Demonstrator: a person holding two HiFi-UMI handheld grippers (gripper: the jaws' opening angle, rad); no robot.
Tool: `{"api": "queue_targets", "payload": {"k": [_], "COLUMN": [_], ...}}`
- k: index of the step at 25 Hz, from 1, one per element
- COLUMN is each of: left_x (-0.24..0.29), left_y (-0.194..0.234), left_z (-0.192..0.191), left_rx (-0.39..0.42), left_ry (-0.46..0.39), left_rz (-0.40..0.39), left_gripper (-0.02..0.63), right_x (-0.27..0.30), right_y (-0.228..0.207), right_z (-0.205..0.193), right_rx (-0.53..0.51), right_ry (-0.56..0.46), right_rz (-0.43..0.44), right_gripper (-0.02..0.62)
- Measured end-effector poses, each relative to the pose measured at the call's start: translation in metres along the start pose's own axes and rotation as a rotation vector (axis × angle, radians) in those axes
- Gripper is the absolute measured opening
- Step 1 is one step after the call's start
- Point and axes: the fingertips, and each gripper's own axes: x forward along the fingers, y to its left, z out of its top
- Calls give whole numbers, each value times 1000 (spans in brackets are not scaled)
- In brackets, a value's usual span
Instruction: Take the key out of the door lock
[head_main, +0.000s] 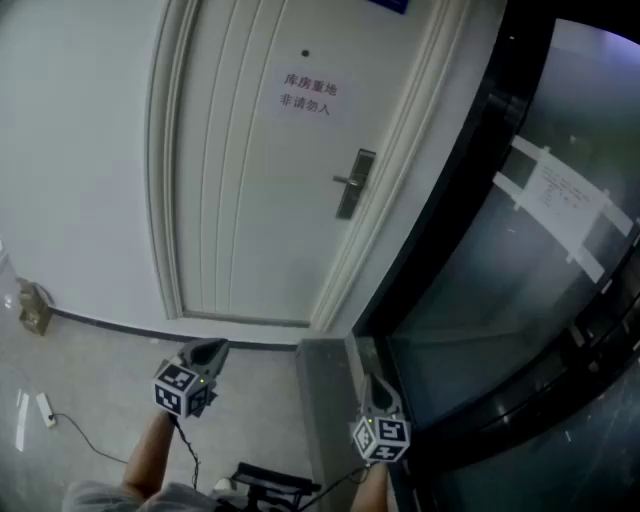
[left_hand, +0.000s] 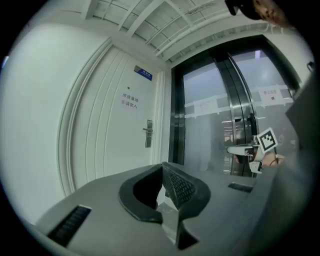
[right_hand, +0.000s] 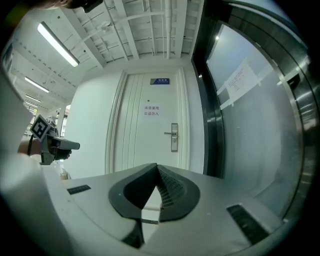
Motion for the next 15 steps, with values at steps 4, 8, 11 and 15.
{"api": "queue_targets", "payload": {"k": [4, 8, 11, 15], "left_x": [1, 5, 10, 18], "left_y": [-4, -7, -9, -13], "left_z": [0, 1, 0, -1], "left_rx": [0, 0, 5, 5], "left_ry": [9, -2, 5, 11], "left_rz": [1, 0, 1, 6], "left_gripper": [5, 5, 5, 5], "right_x": [0, 0, 3, 7], "right_y": [-2, -5, -8, -14], "right_z": [2, 1, -1, -2], "right_rx": [11, 29, 19, 13], "right_ry": [-17, -21, -16, -14], "right_rz": [4, 14, 14, 20], "right_gripper": [12, 12, 12, 12]}}
